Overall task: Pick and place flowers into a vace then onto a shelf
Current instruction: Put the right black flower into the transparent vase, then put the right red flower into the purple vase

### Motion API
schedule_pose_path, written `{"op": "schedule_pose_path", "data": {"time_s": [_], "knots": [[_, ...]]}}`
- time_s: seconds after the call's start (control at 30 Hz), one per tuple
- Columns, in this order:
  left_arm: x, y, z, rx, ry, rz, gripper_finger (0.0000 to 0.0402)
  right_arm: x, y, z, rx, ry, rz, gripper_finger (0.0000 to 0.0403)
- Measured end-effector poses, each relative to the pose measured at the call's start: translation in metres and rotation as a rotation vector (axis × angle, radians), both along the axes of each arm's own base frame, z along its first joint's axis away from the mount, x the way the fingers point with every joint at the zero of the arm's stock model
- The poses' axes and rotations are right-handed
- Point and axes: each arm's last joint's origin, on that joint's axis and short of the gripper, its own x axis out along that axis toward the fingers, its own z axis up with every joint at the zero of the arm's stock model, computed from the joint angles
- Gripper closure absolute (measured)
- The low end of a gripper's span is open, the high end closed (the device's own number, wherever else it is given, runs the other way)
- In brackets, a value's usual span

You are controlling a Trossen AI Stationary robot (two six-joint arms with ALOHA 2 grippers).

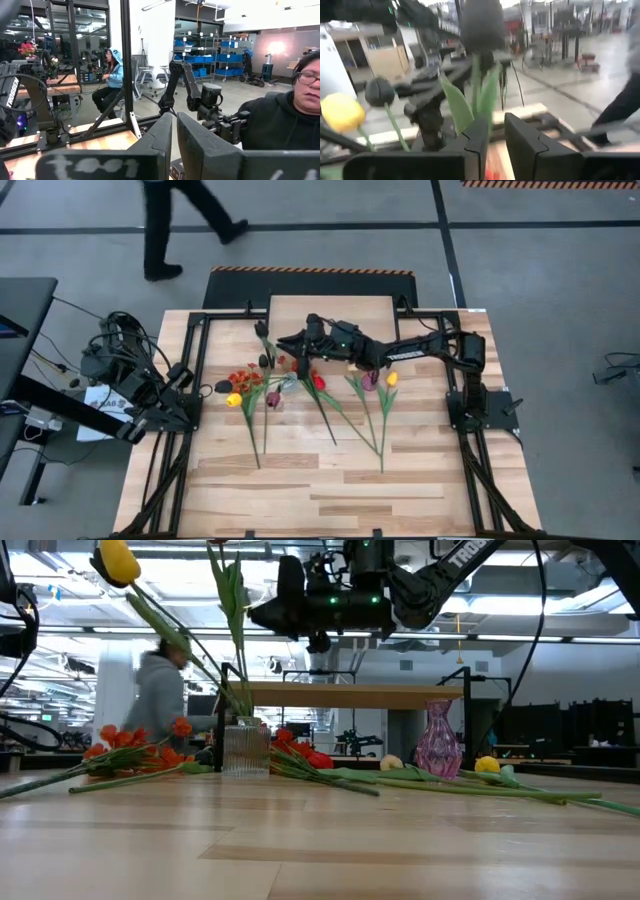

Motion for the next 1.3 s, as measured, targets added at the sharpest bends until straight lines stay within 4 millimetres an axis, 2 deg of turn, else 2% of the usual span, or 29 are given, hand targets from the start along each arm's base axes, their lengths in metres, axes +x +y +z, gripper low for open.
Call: {"op": "schedule_pose_path", "data": {"time_s": [0.17, 0.43, 0.6, 0.77, 1.0, 1.13, 1.3], "knots": [[0.000, 0.000, 0.000, -0.012, 0.008, -0.002, 0.0386, -0.010, 0.002, 0.013, -0.049, 0.098, 0.002, 0.0336], [0.000, 0.000, -0.001, -0.015, 0.017, -0.004, 0.0386, -0.045, 0.020, 0.059, -0.050, 0.238, 0.018, 0.0336], [0.000, 0.000, -0.001, -0.035, 0.029, -0.007, 0.0386, -0.072, 0.045, 0.080, -0.010, 0.352, 0.005, 0.0336], [0.000, 0.000, -0.001, -0.079, 0.057, -0.015, 0.0386, -0.098, 0.076, 0.089, 0.089, 0.490, 0.048, 0.0336], [-0.002, -0.003, 0.000, -0.110, 0.070, -0.124, 0.0386, -0.121, 0.124, 0.074, 0.279, 0.759, 0.088, 0.0336], [-0.003, -0.004, 0.001, -0.107, 0.057, -0.214, 0.0386, -0.122, 0.149, 0.053, 0.339, 0.893, 0.020, 0.0335], [-0.004, -0.005, 0.002, -0.115, 0.060, -0.259, 0.0386, -0.111, 0.175, 0.024, 0.328, 0.921, -0.152, 0.0336]]}}
